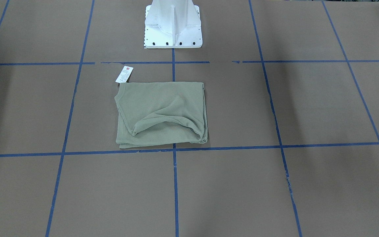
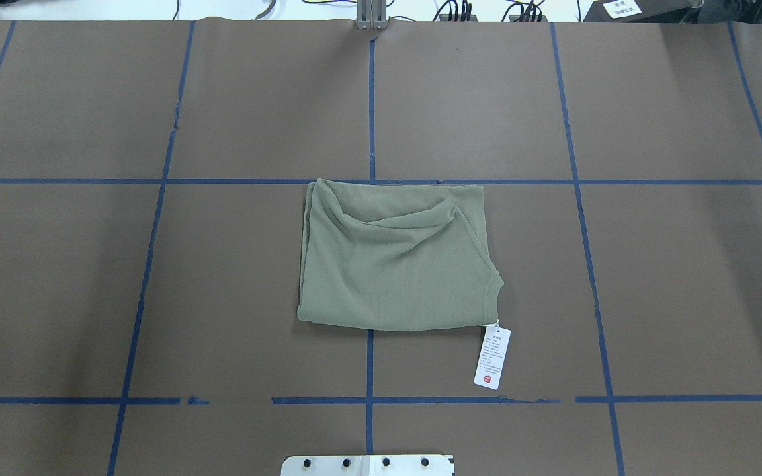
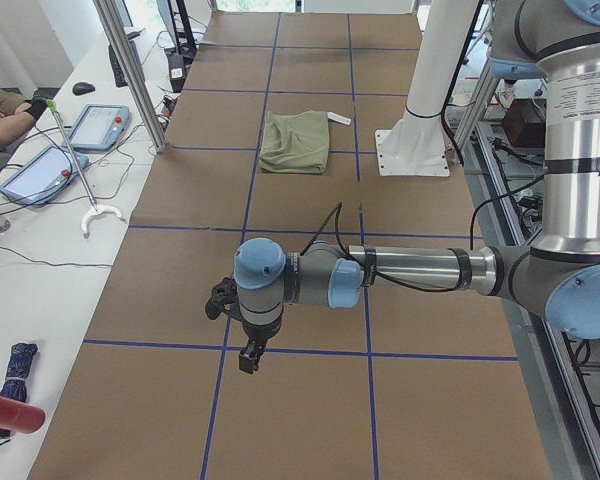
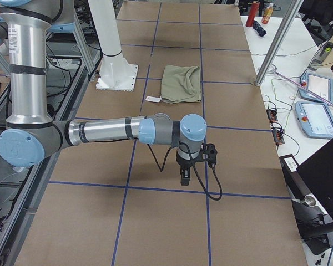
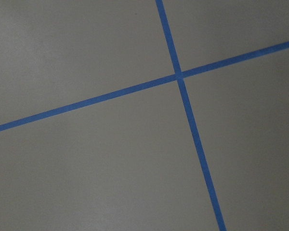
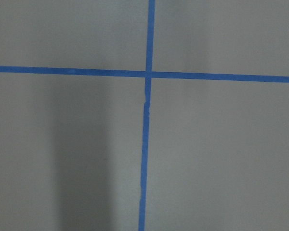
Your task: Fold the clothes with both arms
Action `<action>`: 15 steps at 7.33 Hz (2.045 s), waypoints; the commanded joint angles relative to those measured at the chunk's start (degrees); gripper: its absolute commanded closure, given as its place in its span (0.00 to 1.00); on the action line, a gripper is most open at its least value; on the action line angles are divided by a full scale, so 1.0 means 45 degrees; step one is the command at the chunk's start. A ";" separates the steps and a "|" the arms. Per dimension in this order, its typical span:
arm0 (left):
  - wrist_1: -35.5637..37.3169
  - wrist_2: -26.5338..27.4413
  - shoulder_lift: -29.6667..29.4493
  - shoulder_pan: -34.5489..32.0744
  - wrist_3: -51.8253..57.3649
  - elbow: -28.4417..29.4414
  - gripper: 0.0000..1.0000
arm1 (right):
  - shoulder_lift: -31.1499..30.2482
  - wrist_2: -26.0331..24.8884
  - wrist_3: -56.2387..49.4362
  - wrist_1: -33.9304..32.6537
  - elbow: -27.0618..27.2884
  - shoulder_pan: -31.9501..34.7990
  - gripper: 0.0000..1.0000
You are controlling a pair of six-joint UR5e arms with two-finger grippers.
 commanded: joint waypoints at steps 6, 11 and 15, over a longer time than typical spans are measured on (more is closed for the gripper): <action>0.0000 0.0007 -0.0043 -0.0011 -0.0018 -0.0036 0.00 | 0.0109 0.0050 -0.1280 0.0051 -0.1040 0.0517 0.00; -0.0019 -0.0012 0.0113 -0.0069 -0.3260 -0.0153 0.00 | 0.0128 0.0069 -0.0655 0.0071 -0.1001 0.0517 0.00; -0.0019 0.0007 0.0113 -0.0050 -0.3261 -0.0134 0.00 | 0.0148 0.0069 -0.0655 0.0071 -0.1001 0.0517 0.00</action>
